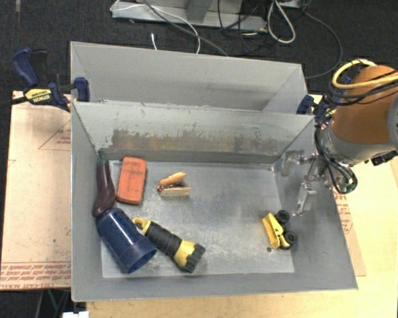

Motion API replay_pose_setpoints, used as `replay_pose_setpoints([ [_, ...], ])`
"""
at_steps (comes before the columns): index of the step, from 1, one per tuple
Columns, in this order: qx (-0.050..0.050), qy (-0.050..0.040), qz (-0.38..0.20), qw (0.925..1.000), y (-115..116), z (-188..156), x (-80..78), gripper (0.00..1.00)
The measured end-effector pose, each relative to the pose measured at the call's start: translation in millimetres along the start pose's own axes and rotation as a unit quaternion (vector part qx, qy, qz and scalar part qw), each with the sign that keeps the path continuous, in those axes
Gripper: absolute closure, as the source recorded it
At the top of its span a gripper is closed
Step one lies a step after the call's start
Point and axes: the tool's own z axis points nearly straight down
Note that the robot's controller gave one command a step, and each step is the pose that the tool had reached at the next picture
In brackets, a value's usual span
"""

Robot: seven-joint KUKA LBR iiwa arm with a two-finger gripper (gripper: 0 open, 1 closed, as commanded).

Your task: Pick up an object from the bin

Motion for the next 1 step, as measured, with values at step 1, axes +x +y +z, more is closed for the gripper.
replay_pose_setpoints([
  [1,0.001,-0.0039,-0.002,1.0,0.8,-5.1,-2.0,0.0],
])
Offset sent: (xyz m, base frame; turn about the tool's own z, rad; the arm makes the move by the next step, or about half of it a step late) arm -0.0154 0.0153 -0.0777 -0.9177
